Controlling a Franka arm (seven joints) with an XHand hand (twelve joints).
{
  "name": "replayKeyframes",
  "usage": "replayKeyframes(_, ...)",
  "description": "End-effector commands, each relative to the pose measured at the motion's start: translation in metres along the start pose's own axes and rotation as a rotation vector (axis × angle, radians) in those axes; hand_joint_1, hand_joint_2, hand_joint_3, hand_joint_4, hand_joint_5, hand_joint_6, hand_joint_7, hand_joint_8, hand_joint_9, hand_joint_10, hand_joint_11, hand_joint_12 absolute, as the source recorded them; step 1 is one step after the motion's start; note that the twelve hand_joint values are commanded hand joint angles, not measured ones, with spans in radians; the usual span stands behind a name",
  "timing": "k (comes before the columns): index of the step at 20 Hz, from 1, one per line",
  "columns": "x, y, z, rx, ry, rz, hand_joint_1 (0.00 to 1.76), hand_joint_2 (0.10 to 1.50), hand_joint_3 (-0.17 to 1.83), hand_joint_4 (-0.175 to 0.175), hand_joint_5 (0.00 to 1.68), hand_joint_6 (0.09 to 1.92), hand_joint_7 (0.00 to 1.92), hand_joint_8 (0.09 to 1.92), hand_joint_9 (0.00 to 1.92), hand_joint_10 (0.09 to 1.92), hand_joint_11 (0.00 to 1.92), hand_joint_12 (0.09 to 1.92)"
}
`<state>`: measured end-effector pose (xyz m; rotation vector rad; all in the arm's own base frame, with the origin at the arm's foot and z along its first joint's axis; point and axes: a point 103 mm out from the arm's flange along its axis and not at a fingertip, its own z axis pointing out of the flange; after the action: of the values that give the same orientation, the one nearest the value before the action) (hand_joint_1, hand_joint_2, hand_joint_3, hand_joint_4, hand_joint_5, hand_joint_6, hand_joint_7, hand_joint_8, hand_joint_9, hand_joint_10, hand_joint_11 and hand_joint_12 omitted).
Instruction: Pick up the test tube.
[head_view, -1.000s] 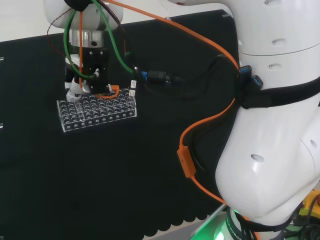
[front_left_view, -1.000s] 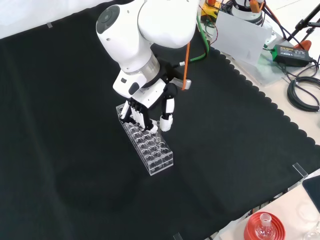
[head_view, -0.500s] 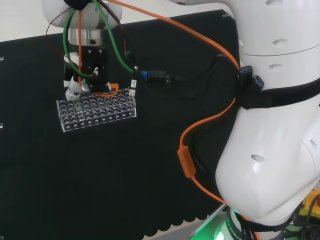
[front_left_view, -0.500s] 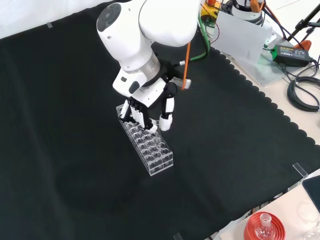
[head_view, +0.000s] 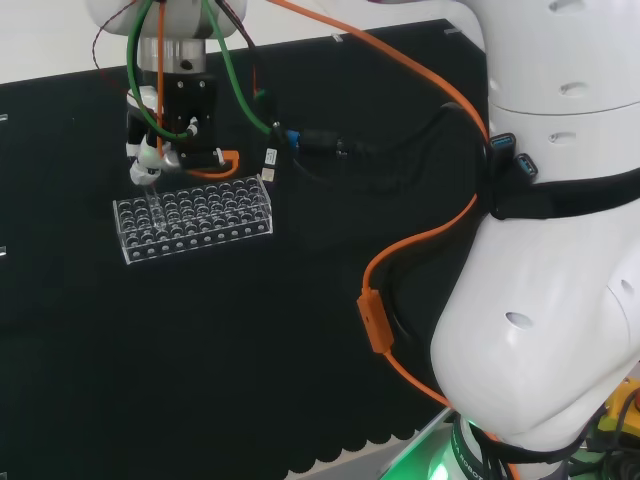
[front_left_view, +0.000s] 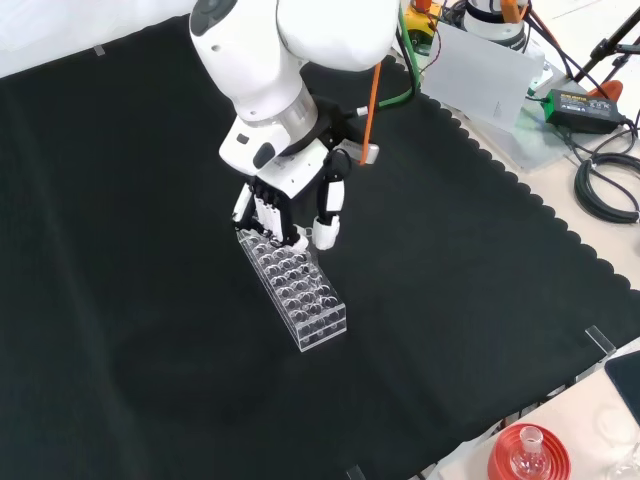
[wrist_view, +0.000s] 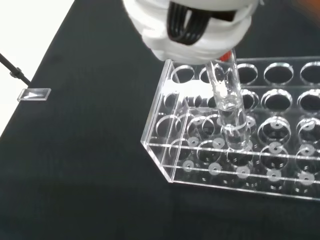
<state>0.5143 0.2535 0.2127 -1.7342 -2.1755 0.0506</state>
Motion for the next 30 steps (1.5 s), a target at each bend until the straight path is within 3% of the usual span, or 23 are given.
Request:
replayKeyframes(1,-0.002,-0.003,-0.009,-0.012,-0.011,-0.001,1.3,0.76,0.49,-0.175,1.21,0.69,1.27,0.66,1.15,0.56,0.44,1.39)
replayKeyframes(13,0.008,-0.013,-0.04,-0.05,-0.044,-0.028,1.3,0.75,0.5,-0.175,1.22,0.68,1.28,0.65,1.15,0.56,0.44,1.39)
replayKeyframes(30,0.026,-0.05,-0.11,-0.113,-0.085,-0.079,1.31,0.74,0.51,-0.175,1.22,0.67,1.29,0.63,1.16,0.55,0.45,1.39)
